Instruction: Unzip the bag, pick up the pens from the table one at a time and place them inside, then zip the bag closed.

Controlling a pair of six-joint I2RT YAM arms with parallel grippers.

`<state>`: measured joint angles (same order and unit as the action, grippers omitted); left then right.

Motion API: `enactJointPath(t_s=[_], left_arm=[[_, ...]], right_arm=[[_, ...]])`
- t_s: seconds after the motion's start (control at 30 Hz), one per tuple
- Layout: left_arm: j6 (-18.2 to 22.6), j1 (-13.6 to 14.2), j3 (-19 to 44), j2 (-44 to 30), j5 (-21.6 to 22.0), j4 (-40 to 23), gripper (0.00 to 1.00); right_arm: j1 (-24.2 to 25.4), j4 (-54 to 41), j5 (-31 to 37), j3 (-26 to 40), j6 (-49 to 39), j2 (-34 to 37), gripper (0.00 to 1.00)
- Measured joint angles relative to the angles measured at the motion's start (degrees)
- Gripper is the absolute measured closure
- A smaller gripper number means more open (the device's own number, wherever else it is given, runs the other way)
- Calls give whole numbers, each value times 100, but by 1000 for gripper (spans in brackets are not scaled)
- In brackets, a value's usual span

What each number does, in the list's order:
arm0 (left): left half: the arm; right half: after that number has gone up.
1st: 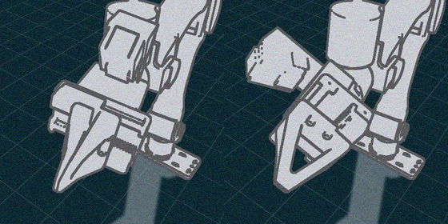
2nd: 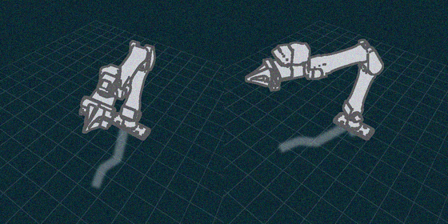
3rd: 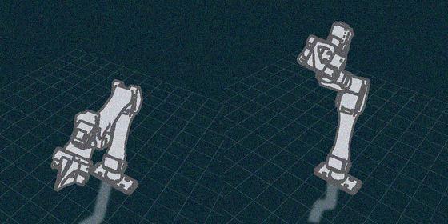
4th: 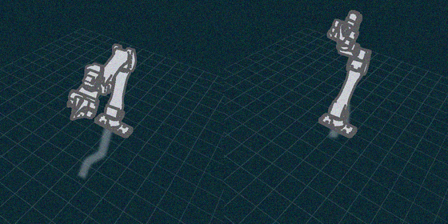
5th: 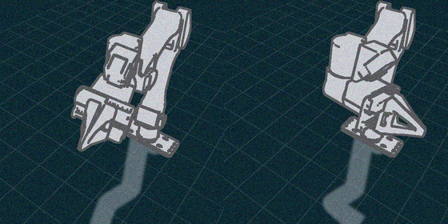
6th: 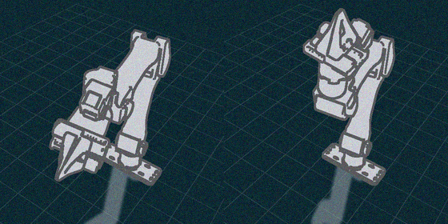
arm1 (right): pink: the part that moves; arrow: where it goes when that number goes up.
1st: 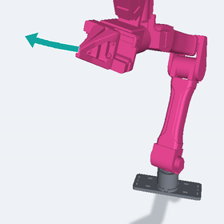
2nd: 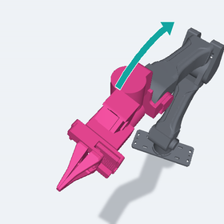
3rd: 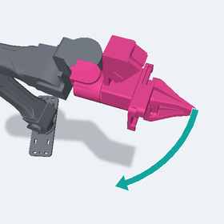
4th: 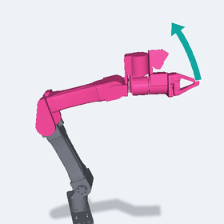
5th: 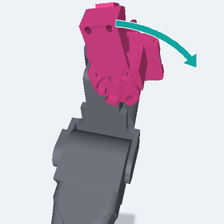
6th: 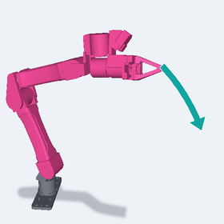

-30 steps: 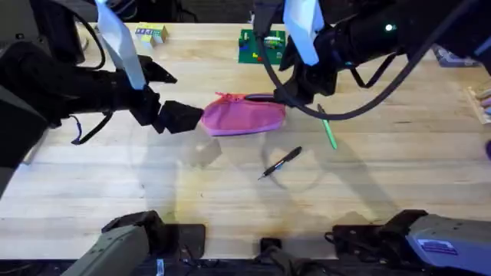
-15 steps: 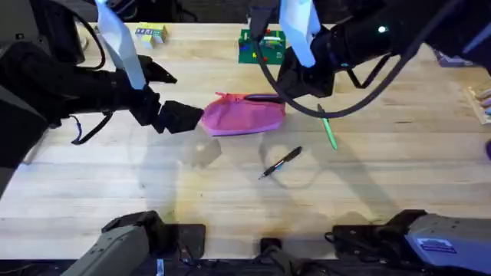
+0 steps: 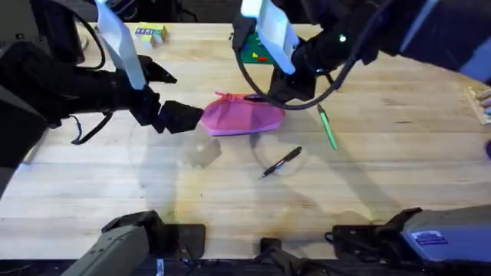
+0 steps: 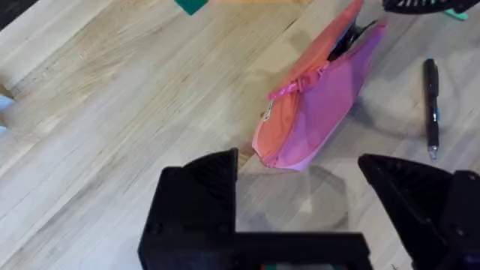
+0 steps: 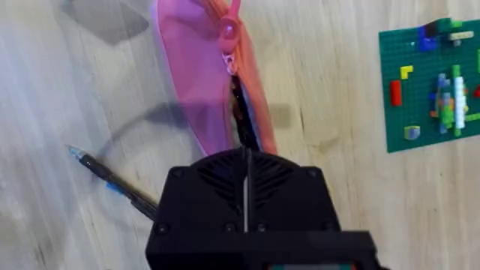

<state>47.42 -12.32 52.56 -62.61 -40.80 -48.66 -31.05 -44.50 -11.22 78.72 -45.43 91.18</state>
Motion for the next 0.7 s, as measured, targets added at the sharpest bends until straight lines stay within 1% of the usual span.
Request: enactJointPath(t_s=[0.1,0.7], left_arm=[[0,0,0,-2,0,0,8],[0,0,0,-1,0,0,7]], right_arm=[[-7,74,0,0,0,210,971],[-46,377,-68,0,0,830,971]])
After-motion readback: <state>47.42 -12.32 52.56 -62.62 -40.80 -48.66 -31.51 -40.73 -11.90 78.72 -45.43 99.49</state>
